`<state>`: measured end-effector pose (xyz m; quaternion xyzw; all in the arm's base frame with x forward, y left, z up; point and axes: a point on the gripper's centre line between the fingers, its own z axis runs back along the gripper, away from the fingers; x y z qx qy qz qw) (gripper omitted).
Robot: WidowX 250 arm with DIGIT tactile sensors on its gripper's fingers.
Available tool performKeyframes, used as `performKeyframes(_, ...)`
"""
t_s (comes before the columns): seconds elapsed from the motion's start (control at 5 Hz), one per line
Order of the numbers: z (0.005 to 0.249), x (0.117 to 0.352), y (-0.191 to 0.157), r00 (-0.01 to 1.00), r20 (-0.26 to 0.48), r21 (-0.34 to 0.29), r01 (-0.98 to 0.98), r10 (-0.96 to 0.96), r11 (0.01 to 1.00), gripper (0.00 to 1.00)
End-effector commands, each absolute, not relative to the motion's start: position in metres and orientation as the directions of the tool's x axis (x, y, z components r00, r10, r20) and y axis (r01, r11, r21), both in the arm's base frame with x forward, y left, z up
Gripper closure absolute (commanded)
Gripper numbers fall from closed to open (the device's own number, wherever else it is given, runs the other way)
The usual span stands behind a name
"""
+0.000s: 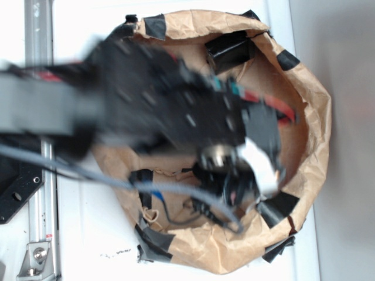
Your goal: Grab the gray animal.
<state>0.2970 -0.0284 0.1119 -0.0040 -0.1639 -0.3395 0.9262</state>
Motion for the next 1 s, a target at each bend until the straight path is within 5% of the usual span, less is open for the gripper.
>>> performKeyframes(0.0,0.214,0.282,0.002,0.96,0.035,0.037,0.275,-0.276,0.961,1.0)
performKeyframes(0.2,0.216,0.28,0.003,0.999,0.018,-0.03,0.028,-0.027,0.999,1.0)
performKeyframes(0.4,0.212,0.275,0.004,0.975,0.087,-0.04,-0.203,0.206,0.978,1.0)
performKeyframes(0.8,0.209,0.268,0.002,0.953,0.096,-0.035,-0.284,0.286,0.958,1.0)
